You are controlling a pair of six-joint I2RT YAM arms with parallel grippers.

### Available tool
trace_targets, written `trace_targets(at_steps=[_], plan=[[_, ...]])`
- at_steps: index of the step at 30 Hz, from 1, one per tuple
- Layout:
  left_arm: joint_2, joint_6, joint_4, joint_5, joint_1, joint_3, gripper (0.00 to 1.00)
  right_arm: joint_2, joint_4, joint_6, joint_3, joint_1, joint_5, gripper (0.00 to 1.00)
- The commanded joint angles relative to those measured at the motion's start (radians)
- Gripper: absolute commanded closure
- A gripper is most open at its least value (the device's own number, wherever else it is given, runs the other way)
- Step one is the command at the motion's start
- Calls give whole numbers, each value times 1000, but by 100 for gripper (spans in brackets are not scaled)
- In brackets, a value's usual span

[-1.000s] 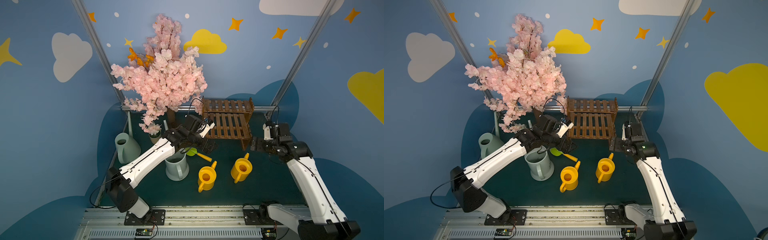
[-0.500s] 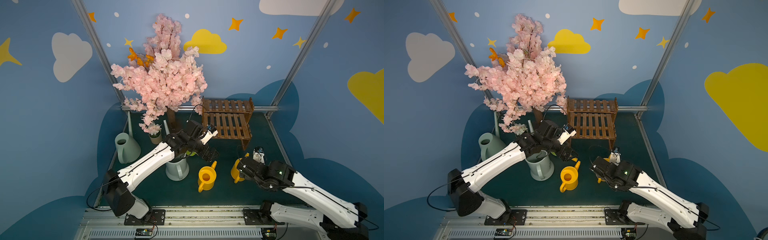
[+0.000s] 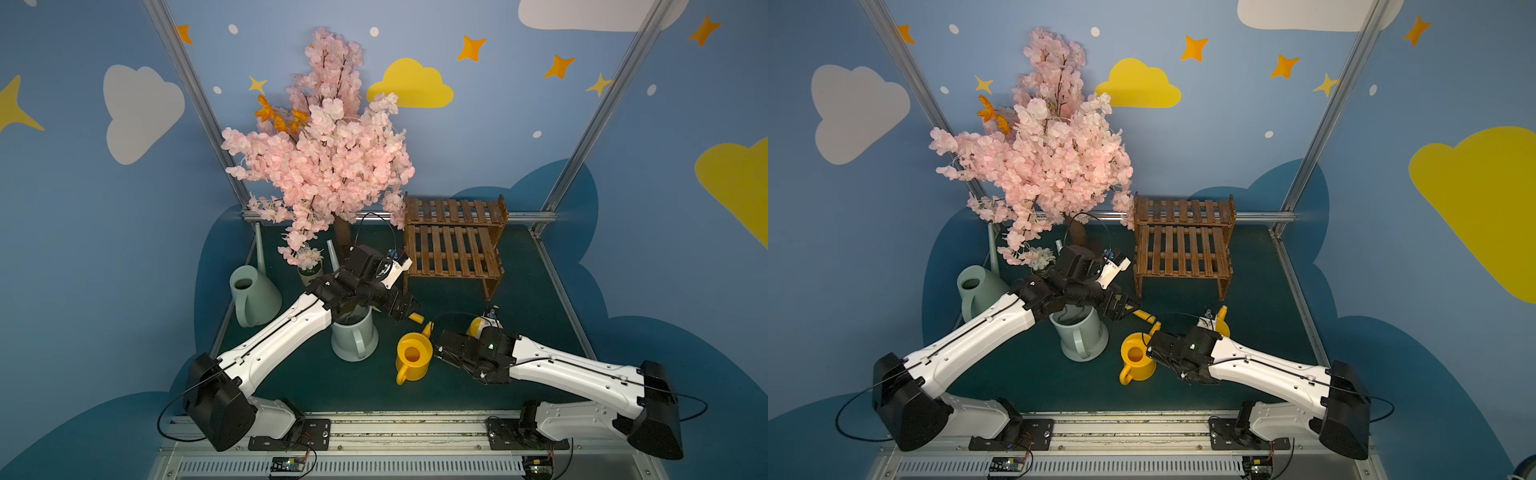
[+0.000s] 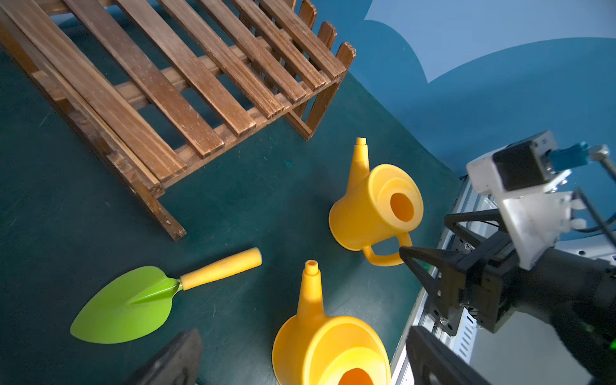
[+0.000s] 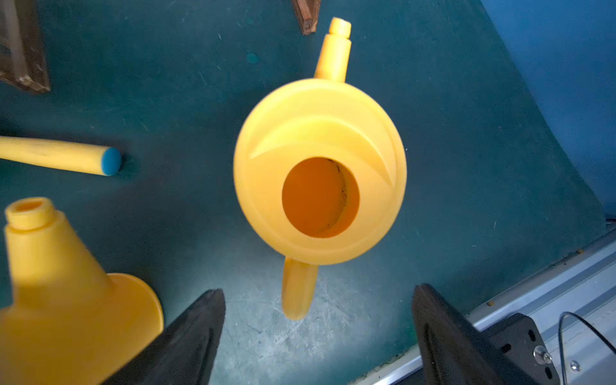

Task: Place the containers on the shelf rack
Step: 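Pick up a container from the center of the board.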

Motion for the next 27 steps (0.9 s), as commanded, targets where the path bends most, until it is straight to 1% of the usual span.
trace_targets(at_steps=[1, 3, 7, 10, 16, 19, 22, 24, 25, 27], plan=[[-22, -7, 19, -1, 3, -20, 0, -17, 35, 70, -20, 9, -6, 13], [-26, -7, 22, -4, 3, -28, 0, -7, 57, 70, -35, 9, -12, 14], [-31, -14, 42, -7, 6, -46, 0, 25, 123, 111, -95, 7, -4, 18], [-29, -19, 57, -6, 7, -50, 0, 59, 196, 104, -138, 7, 12, 20], [-17, -23, 71, -6, 8, -44, 0, 112, 280, 96, -176, 13, 106, 30], [-16, -22, 77, -9, 7, -44, 0, 135, 308, 133, -203, 19, 152, 32], [-9, -20, 80, -12, 7, -39, 0, 152, 310, 156, -218, 21, 173, 40], [-5, -22, 81, -12, 7, -35, 0, 154, 309, 160, -221, 22, 180, 47], [-3, -22, 81, -11, 8, -34, 0, 152, 306, 161, -221, 24, 184, 52], [1, -22, 81, -10, 7, -32, 0, 144, 287, 173, -223, 28, 193, 68]])
